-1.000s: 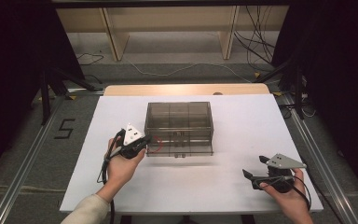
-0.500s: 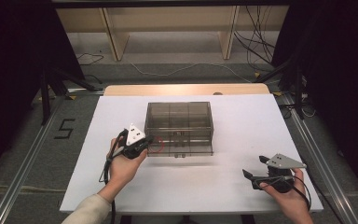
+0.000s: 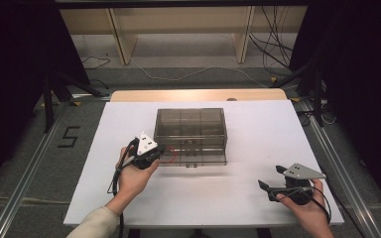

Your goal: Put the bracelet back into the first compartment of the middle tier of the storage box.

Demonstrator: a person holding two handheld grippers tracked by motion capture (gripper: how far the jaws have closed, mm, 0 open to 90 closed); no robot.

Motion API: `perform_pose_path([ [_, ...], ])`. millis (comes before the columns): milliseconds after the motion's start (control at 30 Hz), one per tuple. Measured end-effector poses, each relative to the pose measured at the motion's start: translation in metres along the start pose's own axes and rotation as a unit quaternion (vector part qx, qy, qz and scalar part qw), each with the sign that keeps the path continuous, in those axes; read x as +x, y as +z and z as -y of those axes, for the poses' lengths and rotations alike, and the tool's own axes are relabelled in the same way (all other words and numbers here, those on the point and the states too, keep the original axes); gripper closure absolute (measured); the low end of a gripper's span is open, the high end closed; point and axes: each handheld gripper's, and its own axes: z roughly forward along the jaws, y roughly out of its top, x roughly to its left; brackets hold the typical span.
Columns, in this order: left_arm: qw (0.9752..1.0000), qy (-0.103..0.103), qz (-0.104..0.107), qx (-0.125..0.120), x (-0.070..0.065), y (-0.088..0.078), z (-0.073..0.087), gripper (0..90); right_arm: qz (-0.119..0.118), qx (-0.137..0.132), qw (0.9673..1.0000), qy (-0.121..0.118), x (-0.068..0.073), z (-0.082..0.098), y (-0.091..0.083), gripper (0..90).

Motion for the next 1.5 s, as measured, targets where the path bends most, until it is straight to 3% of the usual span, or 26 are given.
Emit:
perform_pose_path([
  [700,1.0,0.003,0.003,0.004,-0.003,0.005,0.001,89.7,0.0,0.002,1.0,0.004,0.0,0.0,0.0,16.7],
  [1033,1.0,0.002,-0.006,-0.001,-0.001,0.008,0.001,89.7,0.0,0.004,1.0,0.003,0.0,0.0,0.0,16.7],
  [1200,0.9999,0.014,-0.009,0.001,-0.001,0.009,0.0,89.7,0.0,0.005,1.0,0.003,0.0,0.0,0.0,16.7],
  [1500,0.9999,0.013,-0.01,0.0,-0.001,0.013,0.0,89.7,0.0,0.005,1.0,0.003,0.0,0.0,0.0,16.7],
])
